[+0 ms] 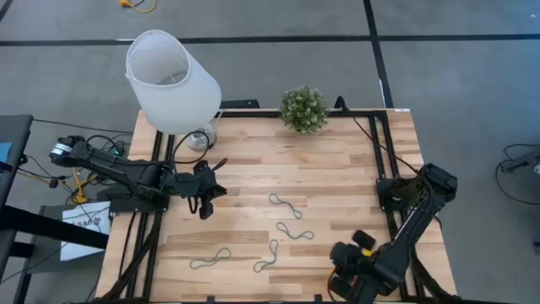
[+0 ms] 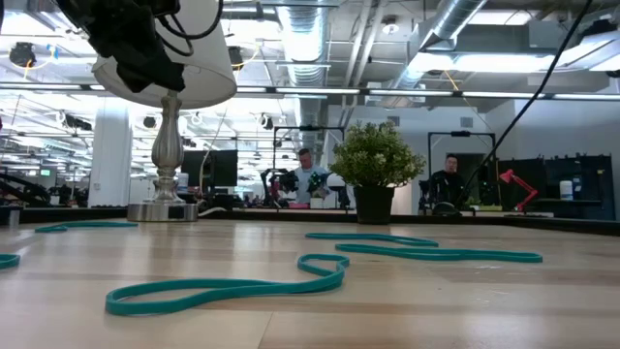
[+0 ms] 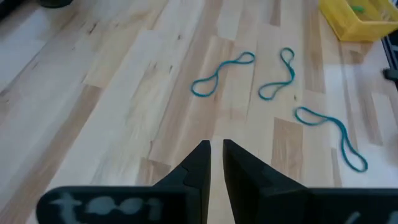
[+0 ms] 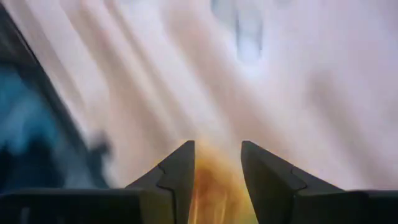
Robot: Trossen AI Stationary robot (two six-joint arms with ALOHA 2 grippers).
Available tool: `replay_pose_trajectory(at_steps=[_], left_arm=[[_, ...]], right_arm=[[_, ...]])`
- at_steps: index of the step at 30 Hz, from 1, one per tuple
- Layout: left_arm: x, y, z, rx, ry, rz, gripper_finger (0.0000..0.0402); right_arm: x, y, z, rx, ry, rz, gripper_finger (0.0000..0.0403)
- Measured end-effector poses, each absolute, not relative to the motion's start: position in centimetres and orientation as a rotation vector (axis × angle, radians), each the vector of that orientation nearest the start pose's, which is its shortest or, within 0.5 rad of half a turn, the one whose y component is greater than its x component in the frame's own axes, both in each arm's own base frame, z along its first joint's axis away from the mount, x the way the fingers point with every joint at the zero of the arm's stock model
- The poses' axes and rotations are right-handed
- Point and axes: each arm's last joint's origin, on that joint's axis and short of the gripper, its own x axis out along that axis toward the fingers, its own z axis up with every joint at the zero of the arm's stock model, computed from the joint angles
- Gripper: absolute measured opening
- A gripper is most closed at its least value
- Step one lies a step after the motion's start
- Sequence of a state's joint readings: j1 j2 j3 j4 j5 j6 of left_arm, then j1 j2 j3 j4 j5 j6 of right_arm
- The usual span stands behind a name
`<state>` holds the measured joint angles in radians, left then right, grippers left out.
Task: Pick and place rubber bands into bin
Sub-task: Put the blue rubber band into the yellow basket
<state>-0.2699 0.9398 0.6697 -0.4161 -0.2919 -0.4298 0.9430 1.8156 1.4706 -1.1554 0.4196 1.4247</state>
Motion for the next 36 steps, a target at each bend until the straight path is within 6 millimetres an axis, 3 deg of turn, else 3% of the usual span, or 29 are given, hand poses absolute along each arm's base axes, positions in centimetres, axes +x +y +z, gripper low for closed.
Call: replay_pose_trajectory(at_steps=[5, 11, 17, 22, 29, 36], left_arm=[[18.2, -4.1, 24.2, -0.169, 0.719, 0.176, 0.0031], [16.6, -2.8, 22.8, -0.27, 0.873, 0.435, 0.0031], [14.9, -1.6, 22.0, -0.251, 1.023, 0.597, 0.0031], [14.2, -0.5, 20.4, -0.284, 1.115, 0.634, 0.0031], [13.5, 0.7, 16.7, -0.366, 1.151, 0.675, 0.0031], [13.8, 1.3, 15.8, -0.42, 1.107, 0.65, 0.0031]], right_arm=[[22.7, 25.7, 24.4, 0.043, 0.691, -0.518, 0.0123], [25.7, 22.2, 24.4, -0.002, 0.455, -0.71, 0.0122], [28.1, 19.1, 25.6, -0.148, 0.418, -0.816, 0.012], [29.4, 17.8, 26.6, -0.129, 0.48, -0.837, 0.0115], [29.6, 17.8, 28.0, -0.108, 0.485, -0.833, 0.0115], [25.8, 15.0, 33.2, -0.066, 0.429, -0.888, 0.0115]])
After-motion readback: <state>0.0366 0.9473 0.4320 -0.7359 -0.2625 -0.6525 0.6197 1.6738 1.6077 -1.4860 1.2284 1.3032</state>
